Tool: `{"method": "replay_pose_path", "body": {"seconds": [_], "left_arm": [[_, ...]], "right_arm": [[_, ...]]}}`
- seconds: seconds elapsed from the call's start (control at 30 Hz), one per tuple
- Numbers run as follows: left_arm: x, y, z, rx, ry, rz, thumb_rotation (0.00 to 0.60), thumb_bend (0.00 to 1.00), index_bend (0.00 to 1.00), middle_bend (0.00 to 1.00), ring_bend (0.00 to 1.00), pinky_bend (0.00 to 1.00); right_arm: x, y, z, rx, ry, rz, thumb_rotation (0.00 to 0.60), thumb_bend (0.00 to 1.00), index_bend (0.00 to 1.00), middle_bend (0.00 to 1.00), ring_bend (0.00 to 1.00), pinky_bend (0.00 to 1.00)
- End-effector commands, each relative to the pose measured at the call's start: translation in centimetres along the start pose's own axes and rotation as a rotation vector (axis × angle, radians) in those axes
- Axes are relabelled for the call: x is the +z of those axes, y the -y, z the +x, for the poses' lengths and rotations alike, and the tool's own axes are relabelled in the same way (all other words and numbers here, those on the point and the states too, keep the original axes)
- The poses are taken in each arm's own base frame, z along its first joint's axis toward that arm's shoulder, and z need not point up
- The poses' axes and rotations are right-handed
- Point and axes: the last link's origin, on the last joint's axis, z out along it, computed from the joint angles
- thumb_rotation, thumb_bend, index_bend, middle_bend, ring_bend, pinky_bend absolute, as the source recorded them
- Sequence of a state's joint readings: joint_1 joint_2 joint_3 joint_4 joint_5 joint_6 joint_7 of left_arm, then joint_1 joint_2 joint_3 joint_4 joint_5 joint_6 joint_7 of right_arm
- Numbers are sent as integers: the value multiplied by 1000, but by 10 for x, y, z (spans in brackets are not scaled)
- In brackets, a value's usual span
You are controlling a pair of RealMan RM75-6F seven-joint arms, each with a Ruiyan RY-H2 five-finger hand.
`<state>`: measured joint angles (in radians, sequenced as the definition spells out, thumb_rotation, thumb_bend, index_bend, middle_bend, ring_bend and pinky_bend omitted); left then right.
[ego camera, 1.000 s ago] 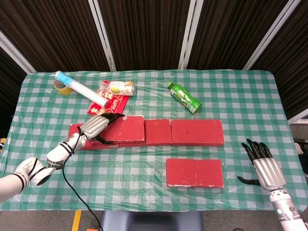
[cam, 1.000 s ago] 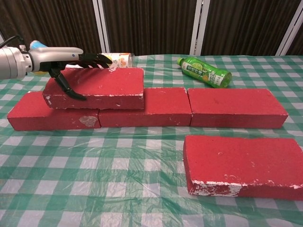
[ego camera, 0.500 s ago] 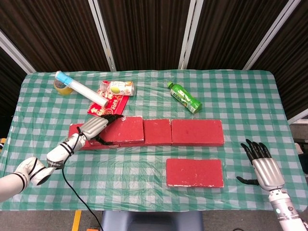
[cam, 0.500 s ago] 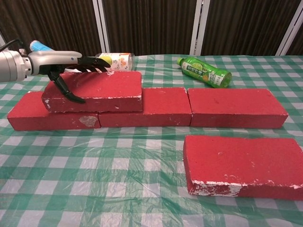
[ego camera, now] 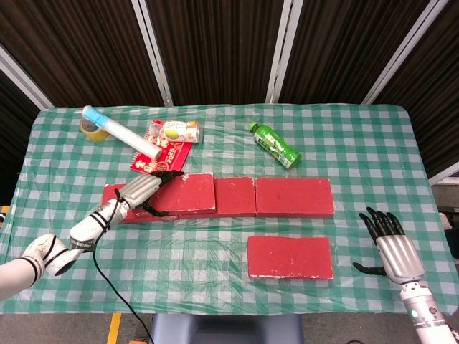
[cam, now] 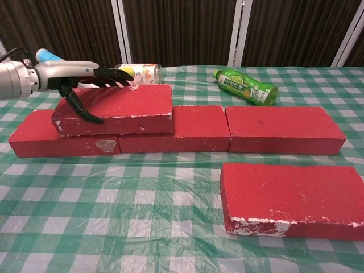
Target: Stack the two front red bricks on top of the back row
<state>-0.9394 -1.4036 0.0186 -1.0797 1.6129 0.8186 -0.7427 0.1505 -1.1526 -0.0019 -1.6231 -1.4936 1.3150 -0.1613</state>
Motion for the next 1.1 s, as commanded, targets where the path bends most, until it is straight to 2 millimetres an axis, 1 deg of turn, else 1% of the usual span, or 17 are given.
{"method": "replay_pose_path", "body": {"seconds": [0.03, 0.13, 0.27, 0.43, 0.7, 0.97, 1.1], "left_arm": [[0, 0, -1, -1, 4, 1, 600, 267, 0, 118, 64, 197], [0, 0, -1, 2, 5, 0, 600, 267, 0, 114, 46, 160], [0, 0, -2, -1, 8, 0, 600, 268, 0, 110, 35, 152], [2, 0, -4, 5, 13, 5, 600, 268, 0, 107, 22, 114], [3, -1, -5, 10, 18, 11, 600, 265, 0, 93, 2, 97], [3, -1, -4, 17, 12, 20, 600, 265, 0, 45, 0, 60], [2, -3, -5, 18, 17, 21, 600, 264, 0, 32, 0, 59]], "right_arm": [[0, 0, 0, -1, 0, -1, 522, 203, 0, 0, 0, 0], [0, 0, 0, -1, -2, -2, 522, 202, 0, 0, 0, 0], [0, 0, 0, -2, -1, -3, 522, 202, 0, 0, 0, 0], [0, 0, -1, -3, 4, -2, 523, 202, 0, 0, 0, 0], [1, 0, -1, -2, 2, -3, 522, 202, 0, 0, 0, 0], [1, 0, -1, -3, 5, -2, 523, 202, 0, 0, 0, 0], [1, 0, -1, -4, 4, -3, 522, 202, 0, 0, 0, 0]]}}
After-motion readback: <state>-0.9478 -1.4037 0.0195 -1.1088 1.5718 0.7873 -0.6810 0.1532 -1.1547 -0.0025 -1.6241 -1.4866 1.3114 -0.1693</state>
